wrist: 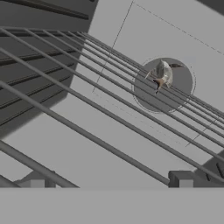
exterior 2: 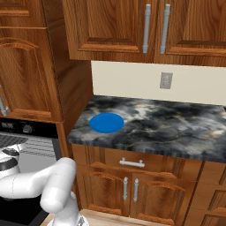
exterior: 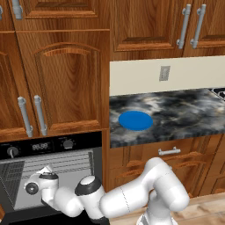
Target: Take the fish from the oven and place it on the plate on the counter.
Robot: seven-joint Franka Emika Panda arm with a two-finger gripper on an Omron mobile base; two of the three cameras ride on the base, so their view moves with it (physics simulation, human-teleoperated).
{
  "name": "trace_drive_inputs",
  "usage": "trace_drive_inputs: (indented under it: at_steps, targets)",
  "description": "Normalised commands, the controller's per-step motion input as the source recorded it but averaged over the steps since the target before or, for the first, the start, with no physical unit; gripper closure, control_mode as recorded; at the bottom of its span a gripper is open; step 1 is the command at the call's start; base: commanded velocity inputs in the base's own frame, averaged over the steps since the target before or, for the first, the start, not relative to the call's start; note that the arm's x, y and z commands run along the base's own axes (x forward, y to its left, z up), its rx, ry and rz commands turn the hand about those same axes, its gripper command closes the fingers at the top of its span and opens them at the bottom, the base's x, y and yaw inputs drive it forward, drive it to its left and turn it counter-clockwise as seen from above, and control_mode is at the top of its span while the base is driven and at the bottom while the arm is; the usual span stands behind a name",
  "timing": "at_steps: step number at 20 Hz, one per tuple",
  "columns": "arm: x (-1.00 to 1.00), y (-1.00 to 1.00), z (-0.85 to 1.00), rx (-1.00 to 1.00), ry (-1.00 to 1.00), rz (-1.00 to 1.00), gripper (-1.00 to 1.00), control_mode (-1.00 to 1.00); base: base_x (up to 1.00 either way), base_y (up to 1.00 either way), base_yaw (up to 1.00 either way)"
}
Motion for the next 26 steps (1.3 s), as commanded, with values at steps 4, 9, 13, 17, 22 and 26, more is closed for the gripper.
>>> trace_drive_inputs:
  at_steps: [4,9,13,17,22,26]
  targets:
    - [-0.21,0.00,-1.00,0.01,-0.10,-0.03,-1.00,-1.00,0.00,0.00,0.00]
    - [-0.04,-0.05,-1.00,0.00,-0.17,-0.01,-1.00,-1.00,0.00,0.00,0.00]
    - [0.01,-0.02,-1.00,0.00,-0.23,0.00,-1.00,-1.00,0.00,0.00,0.00]
    - [0.00,0.00,-1.00,0.00,-0.24,0.00,-1.00,-1.00,0.00,0.00,0.00]
    - [0.00,0.00,-1.00,0.00,-0.23,0.00,-1.00,-1.00,0.00,0.00,0.00]
    - [0.14,0.00,-1.00,0.01,-0.21,0.00,-1.00,-1.00,0.00,0.00,0.00]
